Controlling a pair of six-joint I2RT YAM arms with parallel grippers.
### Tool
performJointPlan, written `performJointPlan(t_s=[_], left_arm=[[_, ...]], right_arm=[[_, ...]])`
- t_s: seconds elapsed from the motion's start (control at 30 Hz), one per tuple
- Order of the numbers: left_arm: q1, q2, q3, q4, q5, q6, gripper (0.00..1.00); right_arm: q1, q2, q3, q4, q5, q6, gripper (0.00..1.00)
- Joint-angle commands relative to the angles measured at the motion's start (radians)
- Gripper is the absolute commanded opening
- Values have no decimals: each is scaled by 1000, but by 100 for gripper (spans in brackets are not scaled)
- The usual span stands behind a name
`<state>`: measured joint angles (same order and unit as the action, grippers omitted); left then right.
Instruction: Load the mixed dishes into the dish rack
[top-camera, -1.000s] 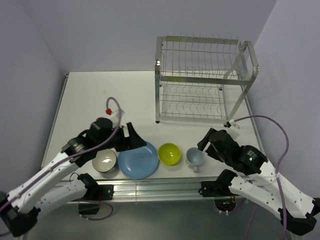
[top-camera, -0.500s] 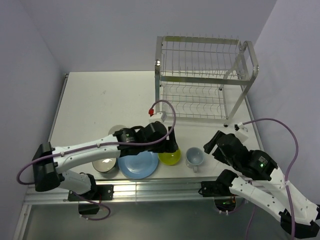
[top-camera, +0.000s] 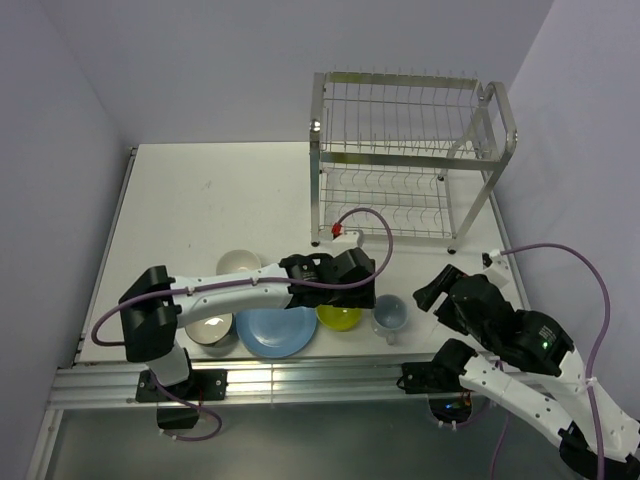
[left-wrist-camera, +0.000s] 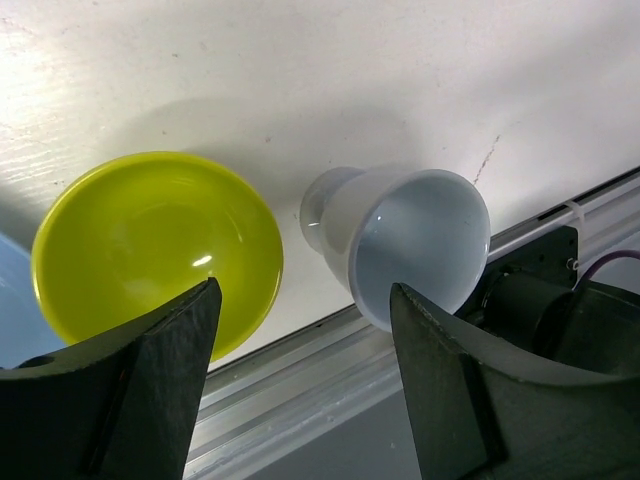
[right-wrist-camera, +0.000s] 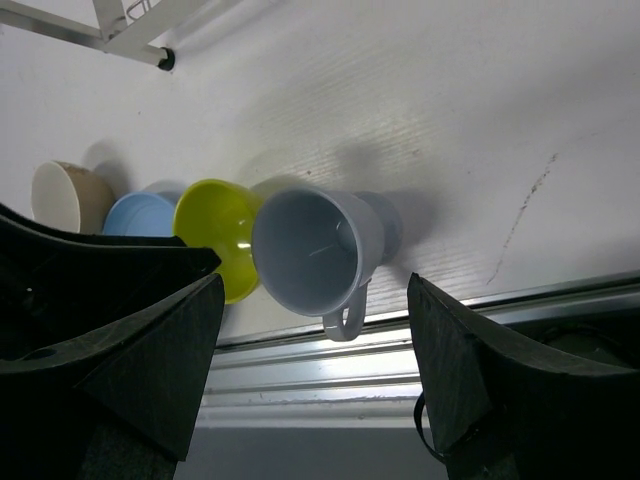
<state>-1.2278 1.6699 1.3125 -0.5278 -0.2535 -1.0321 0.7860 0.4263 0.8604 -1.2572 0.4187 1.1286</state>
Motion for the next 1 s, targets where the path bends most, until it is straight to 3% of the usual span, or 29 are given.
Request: performJointPlan(t_s=[0.0, 0.43, 0.67, 0.97], left_arm=[[-19, 37, 69, 3, -12, 3, 74], [-32, 146, 114, 8, 7, 0, 70], [-32, 194, 140, 22, 25, 0, 57], [-32, 228, 166, 28, 36, 1, 47]], right_arm=[[7, -18, 45, -25, 29, 13, 81], [6, -49, 54, -45, 26, 22, 81], [7, -52, 51, -50, 25, 22, 82], [7, -55, 63, -64, 38, 19, 82]])
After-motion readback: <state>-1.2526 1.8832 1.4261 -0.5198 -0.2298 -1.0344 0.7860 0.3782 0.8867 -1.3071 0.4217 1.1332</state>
